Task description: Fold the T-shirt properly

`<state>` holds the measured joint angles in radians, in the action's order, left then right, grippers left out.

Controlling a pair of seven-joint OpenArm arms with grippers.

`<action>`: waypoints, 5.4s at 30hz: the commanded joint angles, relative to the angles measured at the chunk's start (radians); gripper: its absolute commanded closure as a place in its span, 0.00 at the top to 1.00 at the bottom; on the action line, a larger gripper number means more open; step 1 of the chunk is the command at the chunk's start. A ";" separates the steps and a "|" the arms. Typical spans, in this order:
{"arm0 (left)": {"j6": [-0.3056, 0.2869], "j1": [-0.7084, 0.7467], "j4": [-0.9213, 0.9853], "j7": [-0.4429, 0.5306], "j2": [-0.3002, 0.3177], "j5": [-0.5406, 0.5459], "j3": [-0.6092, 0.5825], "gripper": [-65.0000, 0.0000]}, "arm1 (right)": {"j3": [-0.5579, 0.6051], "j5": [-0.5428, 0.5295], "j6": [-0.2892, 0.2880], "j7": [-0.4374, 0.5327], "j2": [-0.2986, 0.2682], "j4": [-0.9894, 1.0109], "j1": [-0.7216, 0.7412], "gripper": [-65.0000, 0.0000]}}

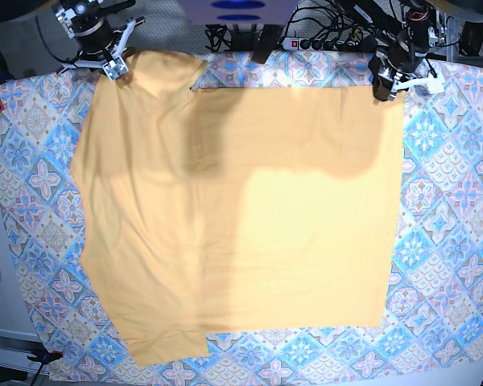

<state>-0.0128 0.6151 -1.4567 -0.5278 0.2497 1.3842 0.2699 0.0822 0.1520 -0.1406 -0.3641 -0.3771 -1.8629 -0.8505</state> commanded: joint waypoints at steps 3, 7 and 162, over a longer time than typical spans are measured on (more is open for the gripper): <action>0.015 0.015 -0.008 0.007 0.010 -0.015 0.002 0.00 | -0.020 0.002 0.008 0.017 -0.010 -0.025 -0.006 0.00; 0.015 0.015 -0.020 0.008 0.041 -0.015 0.004 0.00 | -0.020 0.002 0.008 0.017 -0.010 -0.044 -0.008 0.00; 0.017 -0.487 0.327 0.008 -0.051 -0.024 0.050 0.40 | -0.028 0.002 -0.006 0.038 0.051 0.262 0.544 0.25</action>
<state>-0.0189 0.1234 -1.1301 -0.5091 0.1986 1.3758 0.3202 0.0612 0.1524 -0.1535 -0.3496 -0.3157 -1.5841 -0.3130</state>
